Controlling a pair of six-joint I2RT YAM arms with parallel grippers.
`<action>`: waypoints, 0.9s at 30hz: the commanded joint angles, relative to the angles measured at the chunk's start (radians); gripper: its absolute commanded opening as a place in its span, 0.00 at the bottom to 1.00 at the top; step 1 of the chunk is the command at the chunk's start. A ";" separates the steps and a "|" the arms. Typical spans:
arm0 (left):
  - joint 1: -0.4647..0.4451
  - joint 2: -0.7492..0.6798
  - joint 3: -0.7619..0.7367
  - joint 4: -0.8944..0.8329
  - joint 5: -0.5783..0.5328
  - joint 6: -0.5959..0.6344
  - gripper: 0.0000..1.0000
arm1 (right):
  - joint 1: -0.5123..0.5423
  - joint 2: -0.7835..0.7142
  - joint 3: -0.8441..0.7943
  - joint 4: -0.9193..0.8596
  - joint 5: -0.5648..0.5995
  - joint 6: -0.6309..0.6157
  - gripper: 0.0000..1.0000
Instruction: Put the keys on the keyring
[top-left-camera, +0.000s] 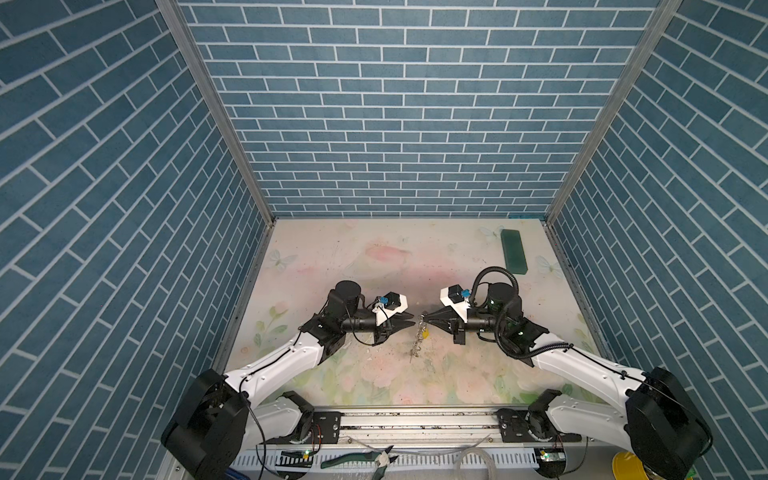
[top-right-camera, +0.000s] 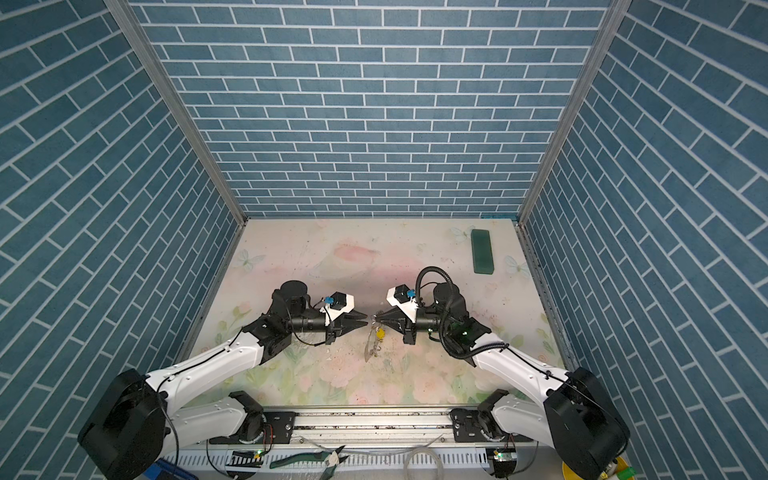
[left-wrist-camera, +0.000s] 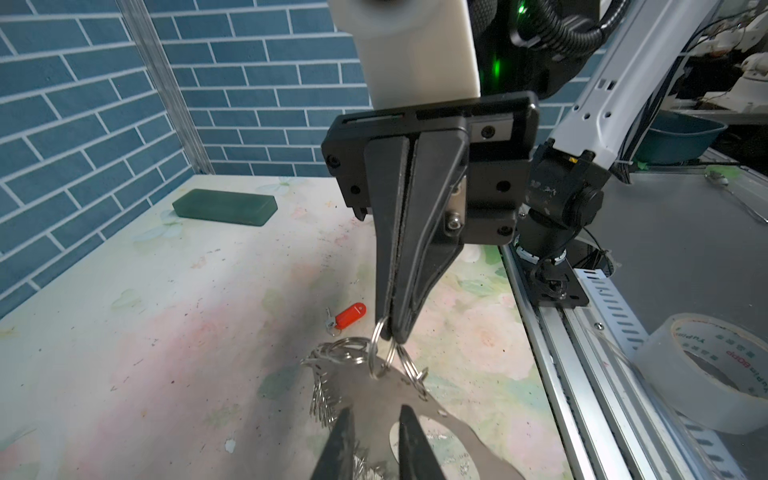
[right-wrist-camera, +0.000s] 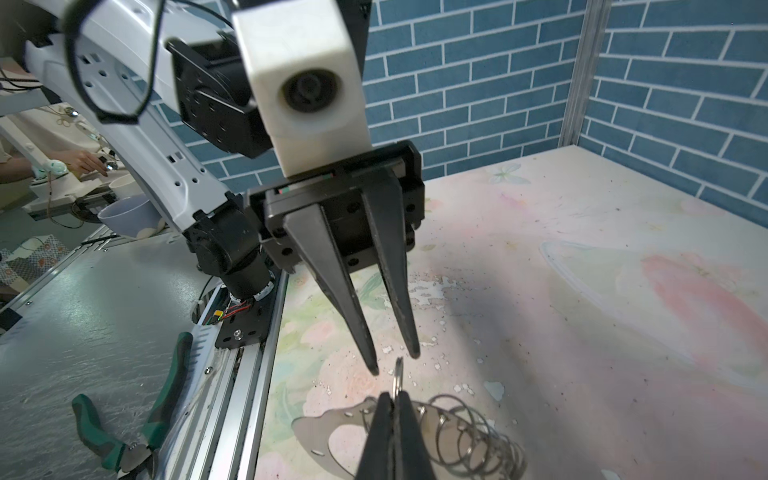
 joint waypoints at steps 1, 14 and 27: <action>0.008 0.025 -0.009 0.119 0.046 -0.055 0.21 | -0.001 0.001 -0.024 0.129 -0.075 0.028 0.00; 0.011 0.058 0.003 0.149 0.170 -0.095 0.15 | -0.001 0.009 -0.018 0.091 -0.103 -0.001 0.00; 0.019 0.031 -0.001 0.079 0.172 -0.050 0.22 | -0.001 0.002 -0.010 0.066 -0.096 -0.021 0.00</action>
